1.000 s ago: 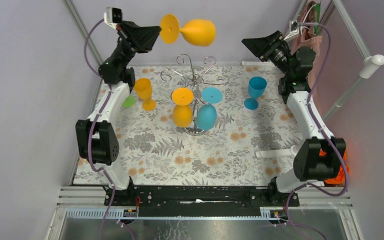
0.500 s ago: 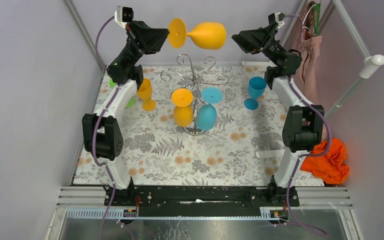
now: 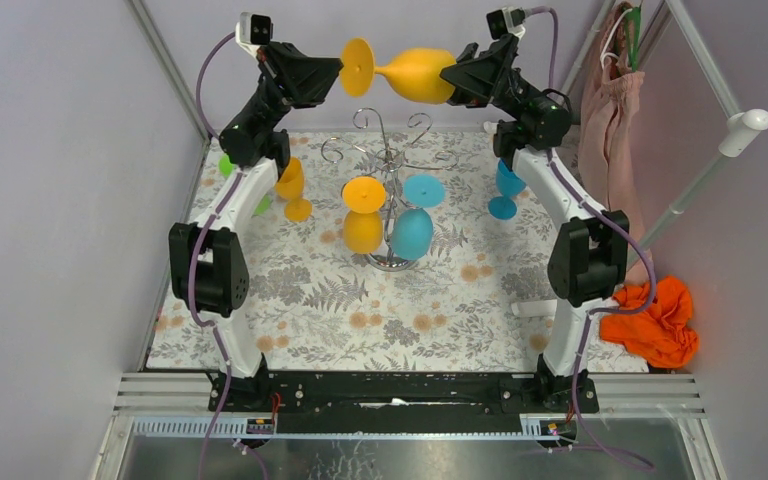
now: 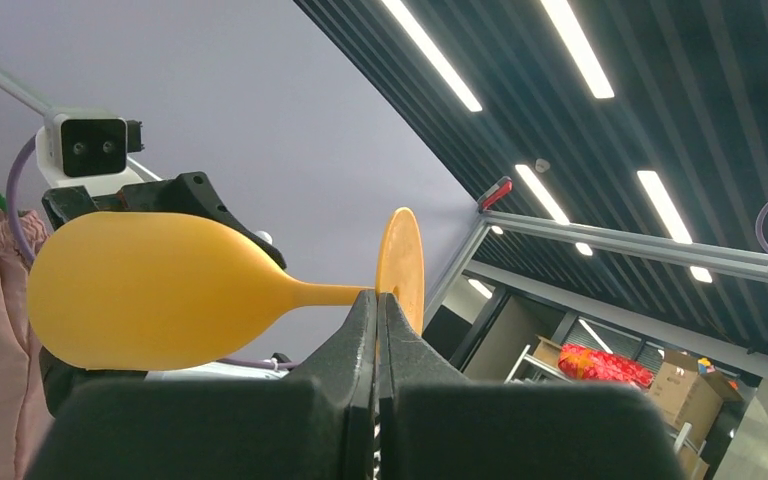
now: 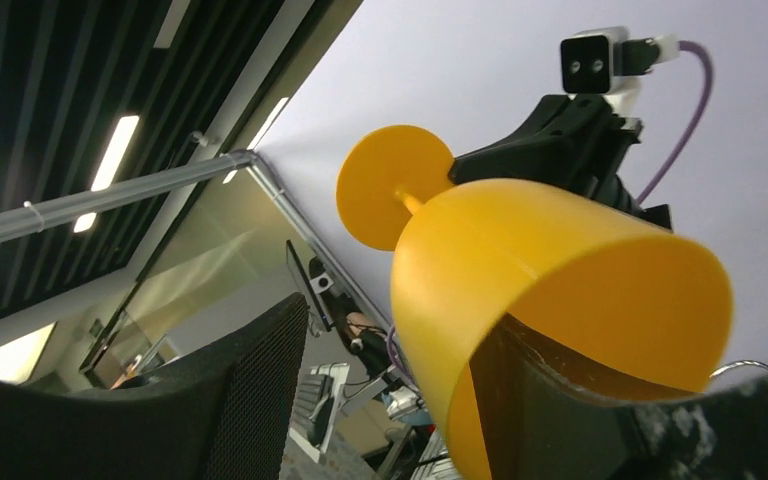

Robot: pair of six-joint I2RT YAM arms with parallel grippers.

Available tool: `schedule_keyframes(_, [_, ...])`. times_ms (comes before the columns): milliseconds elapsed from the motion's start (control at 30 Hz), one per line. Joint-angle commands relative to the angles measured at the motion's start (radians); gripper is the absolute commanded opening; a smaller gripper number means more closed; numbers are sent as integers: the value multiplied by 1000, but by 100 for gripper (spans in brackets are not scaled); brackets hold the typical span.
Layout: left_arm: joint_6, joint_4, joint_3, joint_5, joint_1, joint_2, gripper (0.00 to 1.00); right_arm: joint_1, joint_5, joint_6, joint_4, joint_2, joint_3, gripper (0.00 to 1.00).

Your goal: Take the wine glass off the wine glass rack

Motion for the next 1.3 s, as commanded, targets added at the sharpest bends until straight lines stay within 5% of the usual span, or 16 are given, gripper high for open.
schedule_keyframes(0, [-100,86,6,9,-7,-6,0,47,-13,33,195,35,77,66])
schedule_keyframes(100, [-100,85,9,15,-11,-10,0,71,13,63,212,58,99,60])
schedule_keyframes(300, [-100,85,-13,24,-12,-21,0,91,48,50,211,42,70,25])
schedule_keyframes(400, [-102,85,-11,34,-12,-24,0,91,58,43,210,28,49,17])
schedule_keyframes(500, [-102,85,-14,37,-12,-29,11,90,65,53,210,21,46,1])
schedule_keyframes(767, [-86,84,-28,55,-11,-48,51,91,62,22,206,-60,10,0])
schedule_keyframes(900, [-78,80,-31,60,-1,-50,57,88,18,-67,140,-159,-29,0])
schedule_keyframes(1033, [-9,-15,-50,106,35,-84,58,77,-58,-333,-217,-317,-87,0])
schedule_keyframes(1100, [105,-157,-69,158,55,-125,58,71,-67,-639,-631,-418,-89,0])
schedule_keyframes(1200, [473,-626,-69,205,67,-229,57,72,129,-1203,-1344,-555,16,0])
schedule_keyframes(1267, [797,-1066,0,146,61,-293,57,68,285,-1402,-1599,-588,84,0])
